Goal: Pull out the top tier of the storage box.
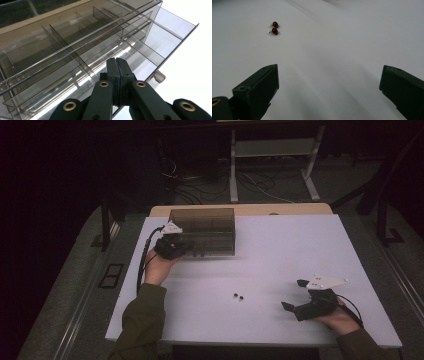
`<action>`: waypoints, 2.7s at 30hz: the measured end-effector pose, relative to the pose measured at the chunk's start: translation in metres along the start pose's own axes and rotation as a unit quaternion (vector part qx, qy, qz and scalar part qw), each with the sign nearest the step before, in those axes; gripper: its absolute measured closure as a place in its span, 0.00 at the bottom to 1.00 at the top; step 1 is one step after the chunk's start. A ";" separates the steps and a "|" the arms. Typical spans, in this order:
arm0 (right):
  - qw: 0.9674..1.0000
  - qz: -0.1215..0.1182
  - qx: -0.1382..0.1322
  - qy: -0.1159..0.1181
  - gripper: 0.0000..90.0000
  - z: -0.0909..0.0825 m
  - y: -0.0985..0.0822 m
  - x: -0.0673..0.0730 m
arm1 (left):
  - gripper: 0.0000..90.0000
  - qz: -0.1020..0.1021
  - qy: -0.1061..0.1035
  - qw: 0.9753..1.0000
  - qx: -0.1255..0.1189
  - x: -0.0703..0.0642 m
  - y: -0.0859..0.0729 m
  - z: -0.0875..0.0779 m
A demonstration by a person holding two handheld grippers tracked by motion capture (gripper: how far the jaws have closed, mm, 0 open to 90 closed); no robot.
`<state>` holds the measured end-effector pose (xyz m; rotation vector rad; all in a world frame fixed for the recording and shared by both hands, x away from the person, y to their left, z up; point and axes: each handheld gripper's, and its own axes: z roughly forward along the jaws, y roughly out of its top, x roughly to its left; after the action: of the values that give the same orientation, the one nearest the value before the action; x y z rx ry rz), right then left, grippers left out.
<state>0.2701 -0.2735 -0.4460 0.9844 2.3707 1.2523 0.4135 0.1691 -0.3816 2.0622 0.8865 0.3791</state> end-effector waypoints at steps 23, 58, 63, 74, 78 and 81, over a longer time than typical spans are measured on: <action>1.000 -0.001 0.001 0.001 0.02 0.000 0.000 0.000 | 0.99 0.009 -0.002 1.000 0.017 -0.002 -0.003 -0.003; 1.000 -0.001 0.001 0.002 0.02 0.000 0.000 0.001 | 0.99 -0.001 0.015 1.000 0.018 0.007 -0.012 -0.018; 1.000 -0.001 0.001 0.001 0.02 0.000 0.000 0.000 | 0.99 -0.010 0.015 1.000 0.017 0.007 -0.014 -0.018; 1.000 -0.002 0.000 0.002 0.02 0.000 0.000 0.000 | 0.99 -0.004 0.011 1.000 0.022 0.002 -0.016 -0.020; 1.000 -0.002 0.001 0.002 0.02 0.000 0.000 0.001 | 0.99 -0.005 0.009 1.000 0.024 0.000 -0.017 -0.021; 1.000 -0.002 0.000 0.002 0.02 0.000 0.000 0.001 | 0.99 -0.007 0.007 1.000 0.025 -0.001 -0.018 -0.021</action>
<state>0.2699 -0.2729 -0.4462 0.9782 2.3750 1.2536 0.3934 0.1877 -0.3829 2.0998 0.9260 0.3689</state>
